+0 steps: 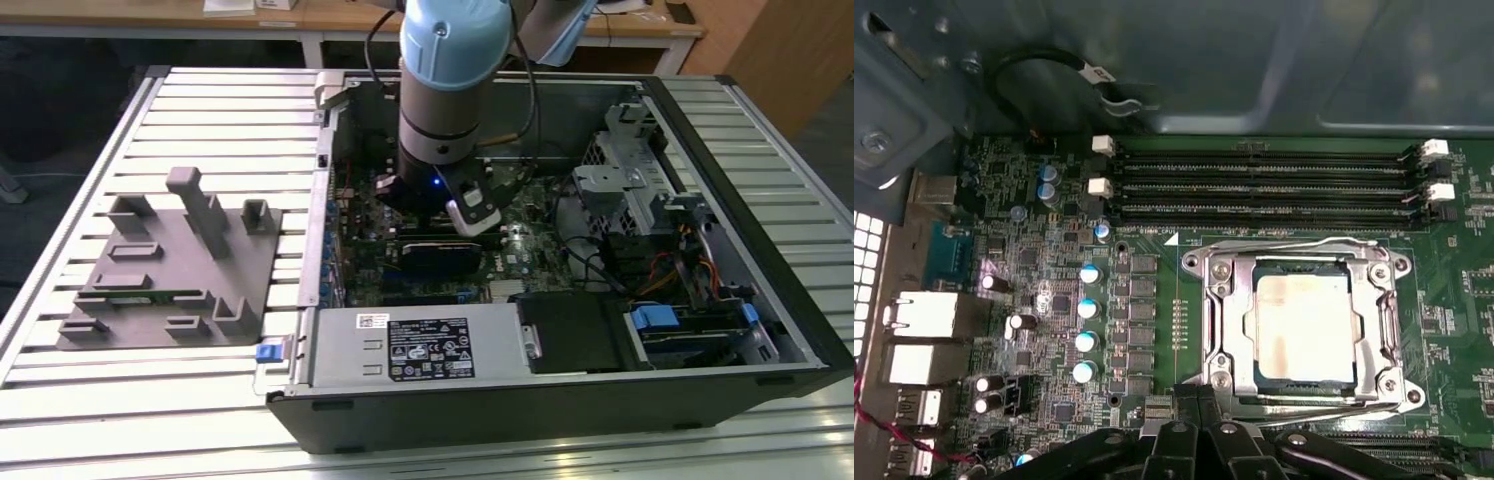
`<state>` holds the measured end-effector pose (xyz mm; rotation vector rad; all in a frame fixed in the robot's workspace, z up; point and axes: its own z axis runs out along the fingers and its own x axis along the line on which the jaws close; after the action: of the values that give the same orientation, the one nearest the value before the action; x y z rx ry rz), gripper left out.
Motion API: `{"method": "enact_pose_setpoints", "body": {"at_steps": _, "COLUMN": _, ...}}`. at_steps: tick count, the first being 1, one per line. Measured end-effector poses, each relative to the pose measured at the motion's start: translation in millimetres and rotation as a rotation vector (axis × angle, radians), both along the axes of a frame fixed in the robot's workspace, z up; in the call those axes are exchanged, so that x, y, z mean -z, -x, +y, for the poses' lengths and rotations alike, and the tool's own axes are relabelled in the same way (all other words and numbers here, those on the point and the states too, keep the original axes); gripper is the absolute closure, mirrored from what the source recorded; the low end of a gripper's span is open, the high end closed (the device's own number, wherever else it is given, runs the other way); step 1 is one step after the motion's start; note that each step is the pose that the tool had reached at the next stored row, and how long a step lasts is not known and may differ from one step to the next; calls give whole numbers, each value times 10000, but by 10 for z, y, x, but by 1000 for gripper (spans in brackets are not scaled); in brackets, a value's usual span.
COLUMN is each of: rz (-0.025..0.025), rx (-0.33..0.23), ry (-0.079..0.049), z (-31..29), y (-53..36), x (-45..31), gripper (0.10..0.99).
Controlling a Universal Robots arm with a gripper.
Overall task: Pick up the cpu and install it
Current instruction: 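Install the second cpu locking lever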
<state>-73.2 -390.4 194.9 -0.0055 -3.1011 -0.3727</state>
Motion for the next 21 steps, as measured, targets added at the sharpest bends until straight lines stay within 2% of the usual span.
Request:
{"method": "enact_pose_setpoints", "body": {"at_steps": 5, "rz": 0, "rx": -1, "ry": -16, "z": 0, "y": 1, "x": -14, "gripper": 969}}
{"method": "enact_pose_setpoints", "body": {"at_steps": 13, "rz": 0, "rx": 0, "ry": -14, "z": 0, "y": 2, "x": -121, "gripper": 969}}
{"method": "enact_pose_setpoints", "body": {"at_steps": 21, "rz": 5, "rx": 1, "ry": -13, "z": -39, "y": -2, "x": -130, "gripper": 969}}
